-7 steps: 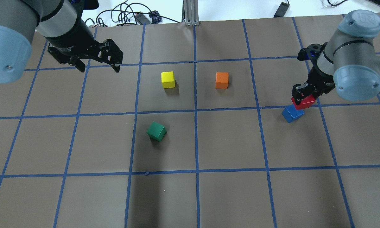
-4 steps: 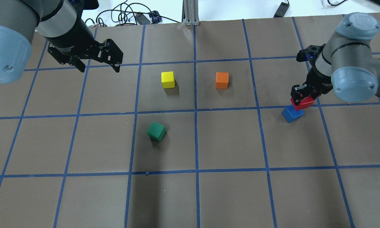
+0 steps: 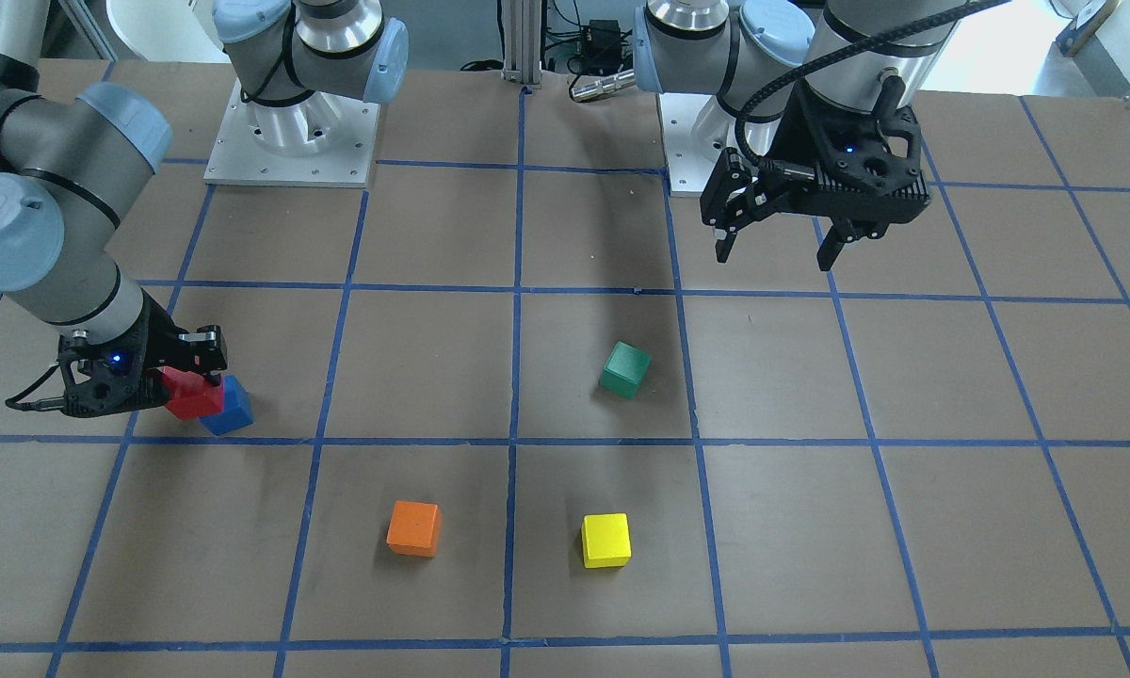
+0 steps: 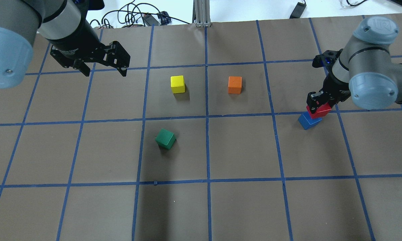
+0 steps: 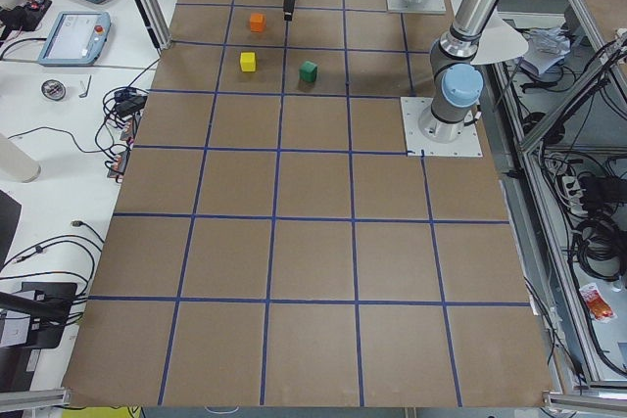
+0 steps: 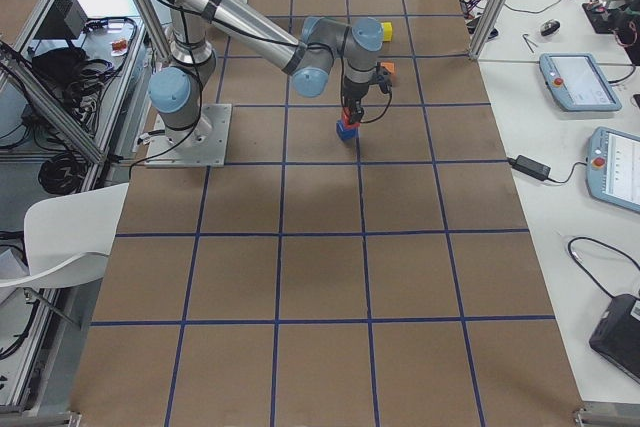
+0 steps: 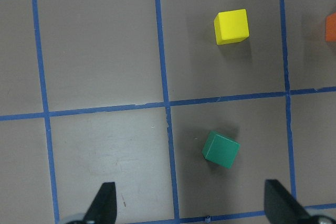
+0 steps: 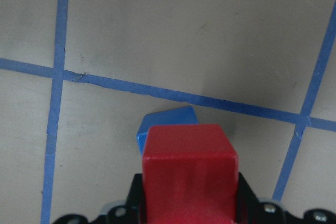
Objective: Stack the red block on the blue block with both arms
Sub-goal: 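Open the right gripper to release the red cube on the blue cube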
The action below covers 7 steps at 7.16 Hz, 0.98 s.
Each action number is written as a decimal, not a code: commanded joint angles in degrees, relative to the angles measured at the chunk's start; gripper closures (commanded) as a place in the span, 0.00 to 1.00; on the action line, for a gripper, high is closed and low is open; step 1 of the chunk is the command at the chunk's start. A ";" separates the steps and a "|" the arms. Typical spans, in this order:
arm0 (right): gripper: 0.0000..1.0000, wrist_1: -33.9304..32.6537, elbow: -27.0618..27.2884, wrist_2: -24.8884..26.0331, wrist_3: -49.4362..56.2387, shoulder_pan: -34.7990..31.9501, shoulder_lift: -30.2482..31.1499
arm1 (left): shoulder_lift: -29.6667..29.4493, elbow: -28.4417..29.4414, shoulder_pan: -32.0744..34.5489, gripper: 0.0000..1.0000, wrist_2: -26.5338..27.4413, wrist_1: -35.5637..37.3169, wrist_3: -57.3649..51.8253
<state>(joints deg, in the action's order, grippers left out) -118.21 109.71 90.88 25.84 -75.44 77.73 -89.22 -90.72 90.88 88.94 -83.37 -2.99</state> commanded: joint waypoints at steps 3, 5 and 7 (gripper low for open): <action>0.84 0.00 0.24 -0.08 0.00 -0.06 -0.03 | 0.01 0.01 0.00 0.00 -0.08 -0.03 0.00; 0.78 0.00 1.38 0.09 0.09 -0.06 -0.03 | 0.01 0.01 0.00 0.00 0.00 -0.03 0.00; 0.18 -0.18 1.47 0.18 0.18 -0.06 -0.03 | -0.08 0.01 0.00 0.00 -0.08 0.05 0.00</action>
<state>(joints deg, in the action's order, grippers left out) -118.33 111.00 90.97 26.01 -75.50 77.72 -89.22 -90.70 90.88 88.93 -83.39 -2.99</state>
